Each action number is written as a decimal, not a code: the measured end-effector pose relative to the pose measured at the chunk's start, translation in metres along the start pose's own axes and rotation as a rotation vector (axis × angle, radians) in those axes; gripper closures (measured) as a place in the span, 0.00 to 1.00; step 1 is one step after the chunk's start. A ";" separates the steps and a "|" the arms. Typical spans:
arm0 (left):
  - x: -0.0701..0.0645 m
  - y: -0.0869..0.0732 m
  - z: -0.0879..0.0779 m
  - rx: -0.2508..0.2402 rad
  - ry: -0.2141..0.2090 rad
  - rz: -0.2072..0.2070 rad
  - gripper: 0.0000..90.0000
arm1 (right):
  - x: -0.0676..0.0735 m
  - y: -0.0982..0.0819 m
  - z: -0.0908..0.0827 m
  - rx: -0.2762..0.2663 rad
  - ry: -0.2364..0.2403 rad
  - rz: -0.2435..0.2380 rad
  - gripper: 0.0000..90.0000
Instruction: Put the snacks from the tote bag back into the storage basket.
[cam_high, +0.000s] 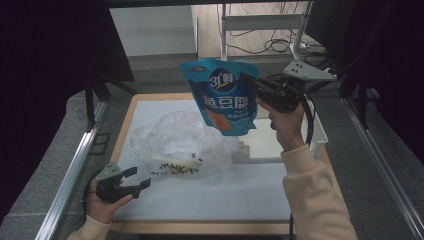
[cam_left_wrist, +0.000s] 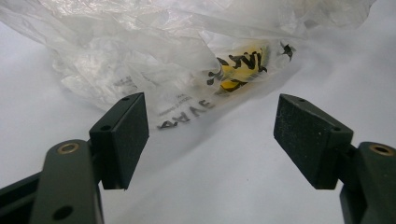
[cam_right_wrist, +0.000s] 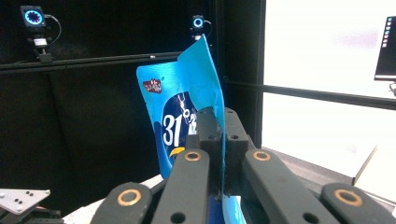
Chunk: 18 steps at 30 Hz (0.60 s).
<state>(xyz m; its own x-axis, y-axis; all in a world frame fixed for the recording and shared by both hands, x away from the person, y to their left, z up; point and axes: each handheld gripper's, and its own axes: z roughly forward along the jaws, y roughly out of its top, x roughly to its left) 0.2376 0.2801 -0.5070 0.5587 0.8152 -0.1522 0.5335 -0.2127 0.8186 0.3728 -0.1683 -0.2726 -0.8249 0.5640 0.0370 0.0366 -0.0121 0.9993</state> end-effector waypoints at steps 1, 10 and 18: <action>0.000 0.000 0.000 0.000 0.000 0.000 0.30 | -0.002 0.000 -0.001 -0.001 -0.004 -0.003 0.99; 0.000 0.000 0.000 0.000 0.000 0.000 0.30 | -0.013 -0.002 -0.015 -0.008 -0.042 0.002 0.99; -0.001 0.000 0.001 0.001 0.000 0.001 0.30 | -0.023 -0.004 -0.024 -0.008 -0.075 0.007 0.99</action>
<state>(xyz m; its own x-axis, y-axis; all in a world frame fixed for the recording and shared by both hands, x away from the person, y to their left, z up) 0.2377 0.2793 -0.5073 0.5591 0.8151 -0.1518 0.5340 -0.2140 0.8179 0.3781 -0.2014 -0.2776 -0.7801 0.6241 0.0430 0.0371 -0.0225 0.9991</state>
